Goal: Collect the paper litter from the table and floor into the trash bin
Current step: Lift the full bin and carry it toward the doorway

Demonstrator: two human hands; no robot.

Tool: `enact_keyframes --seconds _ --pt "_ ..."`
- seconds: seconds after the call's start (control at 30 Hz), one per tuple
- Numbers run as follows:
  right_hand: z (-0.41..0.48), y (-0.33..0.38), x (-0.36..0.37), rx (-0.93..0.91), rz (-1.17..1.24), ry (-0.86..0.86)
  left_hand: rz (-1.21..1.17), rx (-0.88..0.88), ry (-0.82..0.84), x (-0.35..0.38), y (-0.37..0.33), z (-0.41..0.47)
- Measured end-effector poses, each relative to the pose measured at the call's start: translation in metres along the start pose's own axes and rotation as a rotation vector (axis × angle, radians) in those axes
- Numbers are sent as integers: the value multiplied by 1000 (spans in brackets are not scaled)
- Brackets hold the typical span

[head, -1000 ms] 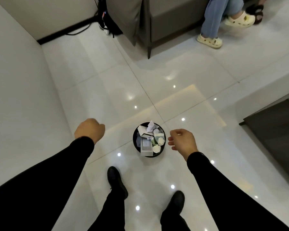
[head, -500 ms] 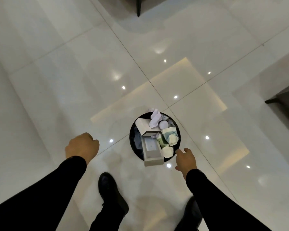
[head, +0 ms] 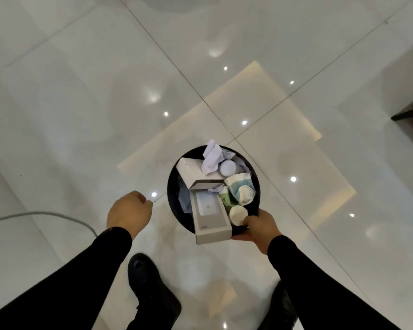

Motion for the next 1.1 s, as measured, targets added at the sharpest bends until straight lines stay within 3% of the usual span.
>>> enact_keyframes --seconds 0.2,0.53,0.8,1.1 --pt "-74 39 -41 5 187 59 -439 -18 31 -41 -73 -50" --pt "-321 171 -232 -217 328 -24 -982 91 -22 -245 -229 -215" --pt "-451 244 -383 -398 478 -190 -1083 226 -36 -377 -319 -307" --pt "-510 262 -437 -397 679 -133 -1124 366 125 -414 -426 -385"
Point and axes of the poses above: each hand's wrist, its own z-axis towards the middle knuckle, its own x-axis out of the palm, y = z × x, the point moved 5 cm from there along z, towards the middle knuckle, and after that the axes turned 10 degrees about -y, right-handed, at the moved point
